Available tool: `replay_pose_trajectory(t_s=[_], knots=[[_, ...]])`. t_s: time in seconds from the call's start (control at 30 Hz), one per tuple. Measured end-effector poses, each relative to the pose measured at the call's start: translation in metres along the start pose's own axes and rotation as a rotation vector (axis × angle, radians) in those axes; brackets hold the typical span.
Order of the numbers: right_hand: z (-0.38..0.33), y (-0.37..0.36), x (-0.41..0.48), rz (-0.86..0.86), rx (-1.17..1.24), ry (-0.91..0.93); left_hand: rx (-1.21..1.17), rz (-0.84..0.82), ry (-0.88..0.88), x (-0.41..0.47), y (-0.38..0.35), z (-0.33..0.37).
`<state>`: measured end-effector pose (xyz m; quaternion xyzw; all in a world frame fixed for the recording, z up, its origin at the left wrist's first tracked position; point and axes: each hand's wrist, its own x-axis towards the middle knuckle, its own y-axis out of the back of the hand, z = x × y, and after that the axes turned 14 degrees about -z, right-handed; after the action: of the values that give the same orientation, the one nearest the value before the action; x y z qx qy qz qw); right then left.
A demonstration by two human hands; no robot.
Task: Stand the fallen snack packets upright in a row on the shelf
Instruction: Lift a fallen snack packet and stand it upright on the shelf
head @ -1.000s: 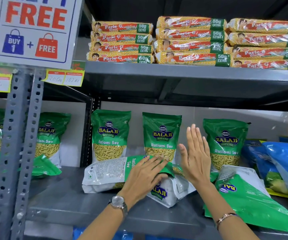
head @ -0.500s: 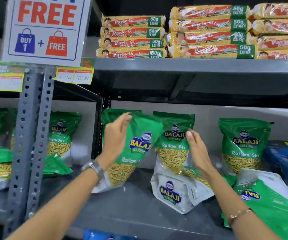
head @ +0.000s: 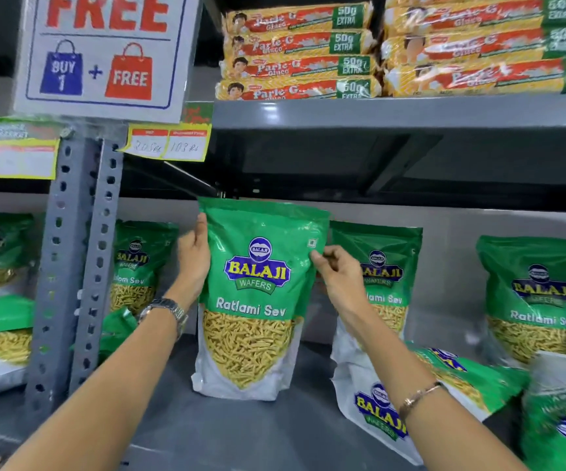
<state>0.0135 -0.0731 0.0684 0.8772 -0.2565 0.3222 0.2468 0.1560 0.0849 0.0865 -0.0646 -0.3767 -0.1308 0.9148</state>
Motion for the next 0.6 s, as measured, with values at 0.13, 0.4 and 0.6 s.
replay_pose_trajectory(t_s=[0.13,0.4,0.6], knots=[[0.003,-0.009,0.005,0.116,-0.076,0.006,0.051,-0.008,-0.054,0.009,0.006,-0.017],[0.014,-0.018,-0.007,-0.030,0.294,-0.091,-0.048,-0.128,0.240,-0.026,0.010,-0.040],[0.036,-0.037,-0.030,-0.358,0.281,-0.350,-0.057,-0.290,0.357,-0.063,0.011,-0.047]])
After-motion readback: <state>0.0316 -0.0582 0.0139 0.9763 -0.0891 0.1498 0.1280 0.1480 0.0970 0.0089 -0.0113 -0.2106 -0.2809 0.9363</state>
